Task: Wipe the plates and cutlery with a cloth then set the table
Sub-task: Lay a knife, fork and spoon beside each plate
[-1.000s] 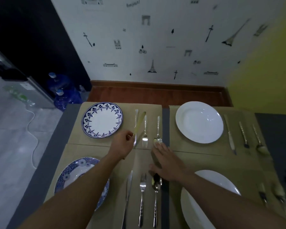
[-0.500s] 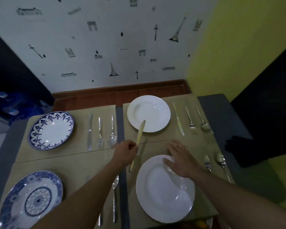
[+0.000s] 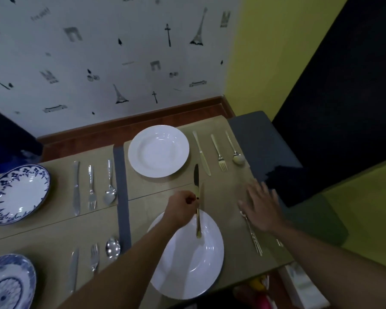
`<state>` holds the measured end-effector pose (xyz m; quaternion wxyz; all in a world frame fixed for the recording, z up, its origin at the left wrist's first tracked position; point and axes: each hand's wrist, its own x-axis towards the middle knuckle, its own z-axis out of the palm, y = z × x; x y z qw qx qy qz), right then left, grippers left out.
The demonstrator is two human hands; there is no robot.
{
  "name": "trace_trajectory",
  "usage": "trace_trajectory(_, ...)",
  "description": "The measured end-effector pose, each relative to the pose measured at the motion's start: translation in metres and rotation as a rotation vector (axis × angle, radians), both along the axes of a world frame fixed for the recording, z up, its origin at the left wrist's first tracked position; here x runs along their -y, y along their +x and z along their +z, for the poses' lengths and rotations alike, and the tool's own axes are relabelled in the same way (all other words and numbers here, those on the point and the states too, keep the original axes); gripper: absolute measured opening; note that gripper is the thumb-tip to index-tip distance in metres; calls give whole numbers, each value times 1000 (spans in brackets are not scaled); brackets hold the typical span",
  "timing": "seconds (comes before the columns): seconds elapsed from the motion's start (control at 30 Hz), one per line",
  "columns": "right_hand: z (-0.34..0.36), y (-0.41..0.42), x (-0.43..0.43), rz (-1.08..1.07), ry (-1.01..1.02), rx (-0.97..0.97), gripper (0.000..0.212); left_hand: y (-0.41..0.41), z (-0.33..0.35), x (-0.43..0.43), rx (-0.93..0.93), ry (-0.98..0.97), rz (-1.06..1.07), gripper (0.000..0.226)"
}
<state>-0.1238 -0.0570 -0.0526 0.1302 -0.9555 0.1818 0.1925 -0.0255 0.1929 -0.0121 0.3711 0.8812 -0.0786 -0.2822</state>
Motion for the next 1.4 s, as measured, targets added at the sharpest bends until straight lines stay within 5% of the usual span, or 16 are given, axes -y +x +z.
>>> trace_trajectory(0.3,-16,-23,76,-189,-214,-22,79,-17,-6,61,-108,30,-64,7)
trace_trajectory(0.67,-42,-27,83,-252,-29,-230,85,-29,-16,102,-145,225,-260,14)
trace_trajectory(0.93,-40,-25,85,-256,11,-275,84,-39,-26,110,38,350,-258,62)
trace_trajectory(1.0,-39,-25,85,-254,14,-281,84,-33,-26,108,199,451,-377,68)
trace_trajectory(1.13,-38,-25,85,-253,18,-288,85,-22,-37,97,332,655,-688,115)
trace_trajectory(1.4,-37,-24,85,-254,19,-286,85,-49,-47,86,336,690,-715,116)
